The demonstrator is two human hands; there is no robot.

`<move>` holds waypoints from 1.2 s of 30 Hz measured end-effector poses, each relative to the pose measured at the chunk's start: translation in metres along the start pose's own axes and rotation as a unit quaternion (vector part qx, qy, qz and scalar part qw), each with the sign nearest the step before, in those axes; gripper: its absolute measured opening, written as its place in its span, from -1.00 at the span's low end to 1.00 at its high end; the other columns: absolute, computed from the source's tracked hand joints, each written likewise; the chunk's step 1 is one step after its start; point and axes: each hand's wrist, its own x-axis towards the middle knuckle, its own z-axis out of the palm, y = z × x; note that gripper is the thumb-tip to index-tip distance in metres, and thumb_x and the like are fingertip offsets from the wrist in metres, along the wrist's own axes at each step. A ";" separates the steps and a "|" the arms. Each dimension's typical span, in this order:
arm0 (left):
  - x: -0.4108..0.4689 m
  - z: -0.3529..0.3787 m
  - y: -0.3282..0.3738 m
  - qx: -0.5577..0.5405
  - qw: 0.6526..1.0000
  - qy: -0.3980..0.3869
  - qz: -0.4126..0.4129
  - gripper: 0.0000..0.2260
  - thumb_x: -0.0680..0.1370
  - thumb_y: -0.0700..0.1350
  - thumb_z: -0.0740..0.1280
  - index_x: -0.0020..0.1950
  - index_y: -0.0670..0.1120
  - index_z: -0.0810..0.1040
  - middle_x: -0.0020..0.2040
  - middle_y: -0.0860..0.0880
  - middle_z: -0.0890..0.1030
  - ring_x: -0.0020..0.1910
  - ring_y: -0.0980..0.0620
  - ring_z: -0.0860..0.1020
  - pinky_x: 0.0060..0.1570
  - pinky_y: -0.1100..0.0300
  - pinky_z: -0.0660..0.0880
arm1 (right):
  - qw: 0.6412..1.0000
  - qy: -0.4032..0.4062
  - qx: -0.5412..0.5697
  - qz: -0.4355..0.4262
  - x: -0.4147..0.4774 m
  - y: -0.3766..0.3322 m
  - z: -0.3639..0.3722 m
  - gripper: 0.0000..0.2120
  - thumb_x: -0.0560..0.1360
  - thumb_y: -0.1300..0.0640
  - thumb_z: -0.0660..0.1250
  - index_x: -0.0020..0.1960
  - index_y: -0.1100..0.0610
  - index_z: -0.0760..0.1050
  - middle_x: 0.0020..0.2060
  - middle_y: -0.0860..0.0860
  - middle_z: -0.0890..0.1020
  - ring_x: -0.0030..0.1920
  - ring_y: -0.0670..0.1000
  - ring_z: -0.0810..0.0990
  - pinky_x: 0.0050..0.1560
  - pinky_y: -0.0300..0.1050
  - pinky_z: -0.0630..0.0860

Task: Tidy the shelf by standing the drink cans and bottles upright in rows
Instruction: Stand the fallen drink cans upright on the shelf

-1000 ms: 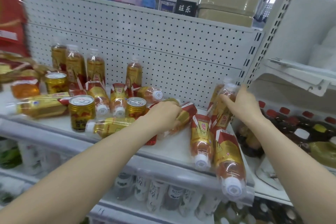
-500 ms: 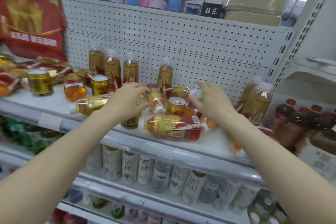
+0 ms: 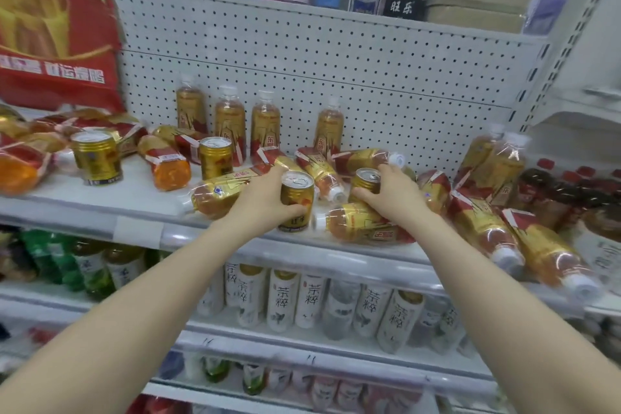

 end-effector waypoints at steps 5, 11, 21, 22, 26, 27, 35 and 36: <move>-0.007 -0.005 0.000 -0.093 0.994 0.048 -0.024 -0.31 0.34 0.09 0.56 0.39 -0.02 0.37 0.18 0.03 0.58 0.13 0.01 0.56 0.12 0.03 0.54 | 0.998 -0.003 0.044 0.051 0.009 -0.007 0.000 -0.44 0.41 -0.26 0.42 0.09 0.18 0.39 -0.08 0.06 0.54 -0.09 0.10 0.53 -0.25 -0.06 0.40; -0.027 -0.043 0.002 -0.211 0.965 0.143 -0.055 -0.36 0.35 0.01 0.59 0.36 0.02 0.42 0.10 0.13 0.55 0.11 0.10 0.54 0.09 0.18 0.50 | 0.993 0.035 0.107 0.030 0.016 -0.016 -0.021 -0.37 0.39 -0.19 0.48 0.26 0.17 0.39 0.13 0.09 0.55 0.11 0.16 0.54 0.03 0.05 0.52; -0.098 -0.086 -0.031 -0.246 0.933 0.225 -0.138 -0.36 0.33 0.08 0.59 0.35 0.07 0.44 0.19 0.08 0.60 0.17 0.07 0.56 0.20 0.01 0.53 | 0.916 0.023 0.385 -0.108 -0.006 -0.110 -0.034 -0.28 0.27 -0.22 0.54 0.29 0.05 0.38 0.15 -0.04 0.56 0.16 0.02 0.56 0.17 0.11 0.56; -0.109 -0.089 -0.038 -0.248 0.928 0.235 -0.148 -0.38 0.34 0.07 0.59 0.33 0.08 0.45 0.18 0.09 0.60 0.17 0.08 0.56 0.20 -0.01 0.54 | 0.908 0.011 0.401 -0.122 -0.012 -0.125 -0.028 -0.32 0.27 -0.21 0.55 0.26 0.04 0.41 0.10 -0.07 0.57 0.11 0.00 0.58 0.11 0.07 0.59; -0.158 -0.112 -0.077 -0.237 0.913 0.268 -0.198 -0.39 0.30 0.08 0.60 0.31 0.11 0.49 0.14 0.12 0.63 0.13 0.11 0.59 0.17 -0.02 0.55 | 0.882 -0.044 0.432 -0.181 -0.037 -0.193 0.001 -0.39 0.30 -0.14 0.57 0.26 0.04 0.48 0.07 -0.10 0.61 0.05 -0.08 0.60 -0.01 -0.13 0.56; -0.171 -0.121 -0.090 -0.229 0.910 0.275 -0.208 -0.36 0.25 0.13 0.60 0.29 0.13 0.50 0.14 0.13 0.64 0.13 0.11 0.60 0.17 -0.03 0.55 | 0.877 -0.059 0.436 -0.193 -0.041 -0.212 0.010 -0.39 0.30 -0.14 0.57 0.26 0.04 0.48 0.08 -0.09 0.61 0.06 -0.09 0.59 -0.01 -0.15 0.55; -0.269 -0.209 -0.211 -0.177 0.878 0.340 -0.287 -0.38 0.31 0.03 0.61 0.33 0.08 0.50 0.19 0.08 0.62 0.15 0.07 0.60 0.18 -0.04 0.56 | 0.831 -0.151 0.453 -0.285 -0.091 -0.389 0.080 -0.47 0.32 -0.12 0.58 0.17 -0.02 0.44 -0.05 -0.23 0.56 -0.05 -0.24 0.54 -0.14 -0.34 0.46; -0.279 -0.222 -0.227 -0.168 0.875 0.347 -0.294 -0.36 0.27 0.07 0.62 0.31 0.10 0.51 0.18 0.10 0.63 0.15 0.08 0.60 0.18 -0.03 0.56 | 0.827 -0.156 0.452 -0.296 -0.097 -0.414 0.089 -0.46 0.31 -0.14 0.58 0.18 -0.02 0.45 -0.05 -0.21 0.57 -0.04 -0.23 0.55 -0.14 -0.34 0.46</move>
